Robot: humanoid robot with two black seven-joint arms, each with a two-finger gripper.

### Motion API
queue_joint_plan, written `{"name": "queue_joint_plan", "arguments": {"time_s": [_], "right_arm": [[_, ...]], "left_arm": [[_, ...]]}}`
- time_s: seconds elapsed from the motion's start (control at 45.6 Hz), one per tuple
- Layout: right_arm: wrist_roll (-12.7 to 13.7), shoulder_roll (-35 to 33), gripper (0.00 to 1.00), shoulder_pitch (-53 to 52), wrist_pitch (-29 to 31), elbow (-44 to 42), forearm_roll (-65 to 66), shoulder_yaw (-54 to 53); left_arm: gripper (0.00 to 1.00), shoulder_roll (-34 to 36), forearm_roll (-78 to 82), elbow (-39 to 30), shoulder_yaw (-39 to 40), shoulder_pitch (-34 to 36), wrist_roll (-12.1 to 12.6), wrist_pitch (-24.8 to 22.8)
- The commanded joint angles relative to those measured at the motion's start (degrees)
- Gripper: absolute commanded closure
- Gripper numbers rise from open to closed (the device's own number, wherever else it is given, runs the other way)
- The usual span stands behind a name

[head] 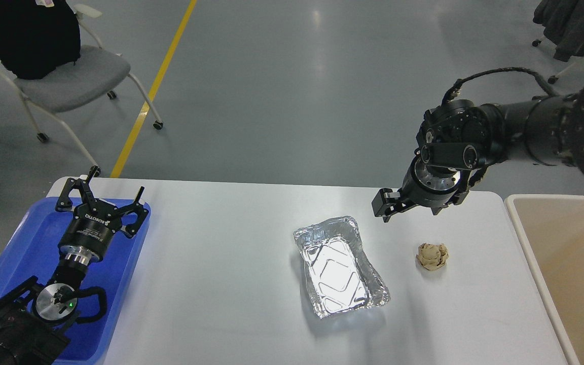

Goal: Tidy desktop
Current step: 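Move the right gripper down toward the aluminium foil tray, then close the right gripper on the edge of the foil tray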

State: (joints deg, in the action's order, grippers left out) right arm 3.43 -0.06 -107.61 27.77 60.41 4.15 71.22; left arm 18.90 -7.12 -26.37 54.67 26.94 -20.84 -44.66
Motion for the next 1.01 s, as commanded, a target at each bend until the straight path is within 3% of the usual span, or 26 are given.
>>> {"name": "queue_joint_plan", "arguments": {"time_s": [0.0, 0.987], "right_arm": [[0.00, 0.06, 0.00, 7.05, -4.31, -3.98, 2.62, -3.37], [0.00, 0.06, 0.00, 25.43, -10.20, -14.09, 10.96, -17.26]], "left_arm": [[0.01, 0.00, 0.00, 0.00, 0.00, 0.04, 0.01, 0.01], [0.01, 0.00, 0.00, 0.00, 0.00, 0.04, 0.01, 0.01]]}}
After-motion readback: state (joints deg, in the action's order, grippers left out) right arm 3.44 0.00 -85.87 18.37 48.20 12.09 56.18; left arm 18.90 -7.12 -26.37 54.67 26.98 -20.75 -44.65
